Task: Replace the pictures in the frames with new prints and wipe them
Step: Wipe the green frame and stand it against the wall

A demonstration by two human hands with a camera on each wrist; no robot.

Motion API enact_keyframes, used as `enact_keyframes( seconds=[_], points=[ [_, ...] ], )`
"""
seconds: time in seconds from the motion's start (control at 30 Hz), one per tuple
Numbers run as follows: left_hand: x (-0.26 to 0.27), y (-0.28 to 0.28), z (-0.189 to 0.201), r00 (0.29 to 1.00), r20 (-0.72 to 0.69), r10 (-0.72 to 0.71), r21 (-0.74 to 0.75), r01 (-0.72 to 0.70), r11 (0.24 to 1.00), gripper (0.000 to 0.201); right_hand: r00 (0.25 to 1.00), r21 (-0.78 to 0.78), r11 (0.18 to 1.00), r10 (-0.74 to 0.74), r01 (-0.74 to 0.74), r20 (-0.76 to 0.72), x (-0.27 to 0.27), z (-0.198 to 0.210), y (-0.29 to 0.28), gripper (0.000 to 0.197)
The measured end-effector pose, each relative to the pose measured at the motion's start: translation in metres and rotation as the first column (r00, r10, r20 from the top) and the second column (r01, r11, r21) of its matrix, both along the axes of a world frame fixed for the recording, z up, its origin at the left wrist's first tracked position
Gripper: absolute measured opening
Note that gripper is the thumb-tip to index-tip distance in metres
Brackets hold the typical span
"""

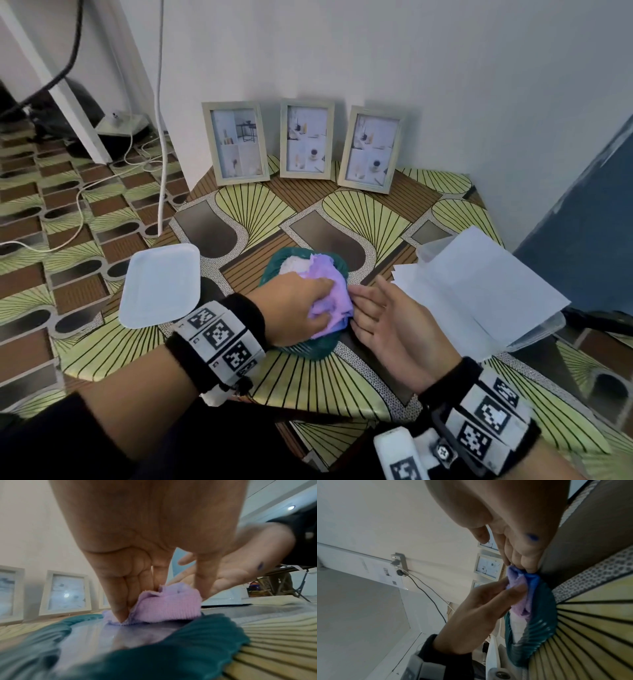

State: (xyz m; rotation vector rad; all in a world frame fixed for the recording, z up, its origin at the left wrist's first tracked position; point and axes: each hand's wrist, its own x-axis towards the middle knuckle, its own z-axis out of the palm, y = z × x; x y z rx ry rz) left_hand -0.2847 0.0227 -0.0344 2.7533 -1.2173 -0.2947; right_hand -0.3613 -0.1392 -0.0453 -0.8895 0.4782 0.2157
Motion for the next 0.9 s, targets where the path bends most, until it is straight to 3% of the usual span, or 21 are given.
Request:
enact_keyframes(
  seconds=[0.1,0.2,0.27,0.4,0.5,0.57,0.63,0.73,0.9],
  points=[
    [-0.005,-0.004,-0.001,0.999,-0.022,-0.027,0.006,0.027,1.000,0.052,1.000,-0.075,0.997,0.006,-0.006,0.002,0.003,0.002,0.002,0.050],
    [-0.001,-0.007,0.000,0.996,0.028,-0.081,0.165,0.075,0.983,0.053,0.998,-0.295,0.954,0.057,-0.060,-0.019,0.005,0.001,0.002,0.053],
    [0.005,-0.006,0.003,0.994,0.059,-0.092,0.224,0.077,0.971,0.045,0.995,-0.358,0.929,0.089,-0.097,-0.039,0.005,-0.001,0.001,0.054],
    [0.015,0.002,0.014,0.997,0.003,-0.083,0.111,0.083,0.990,0.031,0.992,-0.365,0.923,0.110,-0.126,-0.065,0.002,-0.006,-0.001,0.056],
    [0.017,0.008,0.014,0.995,0.019,-0.096,0.024,0.096,0.995,0.032,0.988,-0.372,0.917,0.152,-0.145,-0.011,0.001,-0.008,0.001,0.036],
    [0.015,0.013,0.012,0.997,0.027,-0.068,-0.040,0.069,0.997,0.029,0.986,-0.400,0.906,0.166,-0.141,0.028,0.002,-0.010,0.003,0.032],
    [0.015,0.023,0.011,1.000,-0.008,-0.012,-0.122,0.011,0.992,0.025,0.983,-0.510,0.849,0.181,-0.139,0.034,0.005,-0.011,0.006,0.031],
    [0.011,0.041,0.012,0.999,-0.027,0.038,-0.238,-0.044,0.970,0.017,0.972,-0.701,0.698,0.232,-0.147,0.026,0.012,-0.013,0.008,0.024],
    [0.009,0.088,0.025,0.981,0.010,0.192,-0.440,-0.168,0.882,0.023,0.939,-0.838,0.515,0.343,-0.180,0.008,0.025,-0.014,0.007,0.031]
  ],
)
